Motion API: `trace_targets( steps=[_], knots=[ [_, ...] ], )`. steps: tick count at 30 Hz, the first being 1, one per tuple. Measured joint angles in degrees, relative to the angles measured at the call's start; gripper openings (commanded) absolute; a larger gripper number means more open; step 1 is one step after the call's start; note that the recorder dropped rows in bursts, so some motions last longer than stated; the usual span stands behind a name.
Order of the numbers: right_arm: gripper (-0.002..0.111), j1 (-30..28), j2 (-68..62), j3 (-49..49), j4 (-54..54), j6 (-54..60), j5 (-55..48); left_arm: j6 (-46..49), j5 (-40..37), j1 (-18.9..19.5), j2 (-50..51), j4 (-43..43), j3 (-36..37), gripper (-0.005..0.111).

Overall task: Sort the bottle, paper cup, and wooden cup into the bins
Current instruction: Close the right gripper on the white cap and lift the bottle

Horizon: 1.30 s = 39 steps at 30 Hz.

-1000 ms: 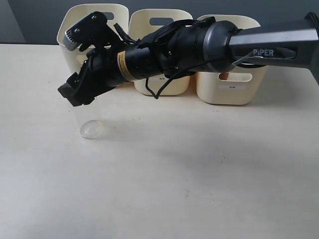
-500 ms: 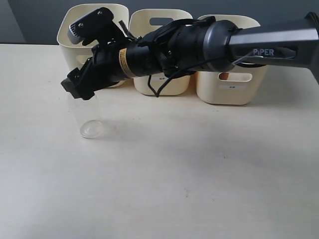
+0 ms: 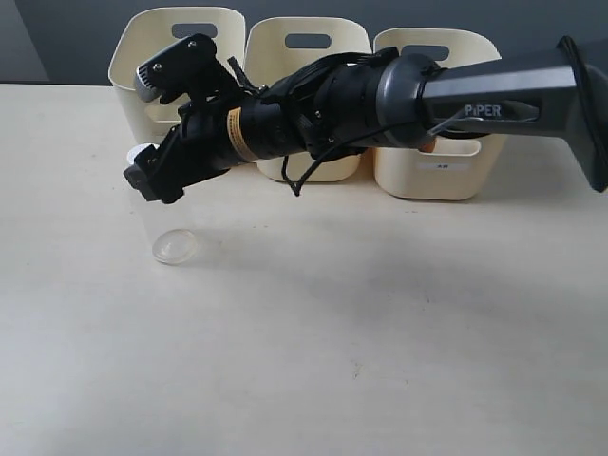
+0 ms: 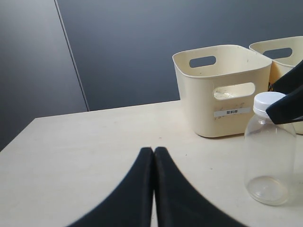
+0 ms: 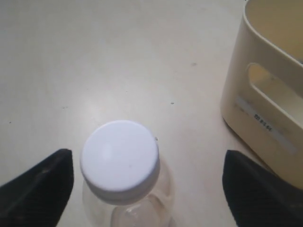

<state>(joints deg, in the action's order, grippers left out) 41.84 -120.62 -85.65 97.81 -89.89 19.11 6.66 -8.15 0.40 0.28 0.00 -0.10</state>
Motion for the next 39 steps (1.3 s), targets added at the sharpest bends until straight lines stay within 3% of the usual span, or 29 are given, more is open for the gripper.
trace_targets(
  steps=[39],
  knots=[
    [0.078,0.0,-2.5,-3.4,-0.4,0.0,1.0,0.0,0.0,0.0,0.0,0.0,0.0,0.0]
  ],
)
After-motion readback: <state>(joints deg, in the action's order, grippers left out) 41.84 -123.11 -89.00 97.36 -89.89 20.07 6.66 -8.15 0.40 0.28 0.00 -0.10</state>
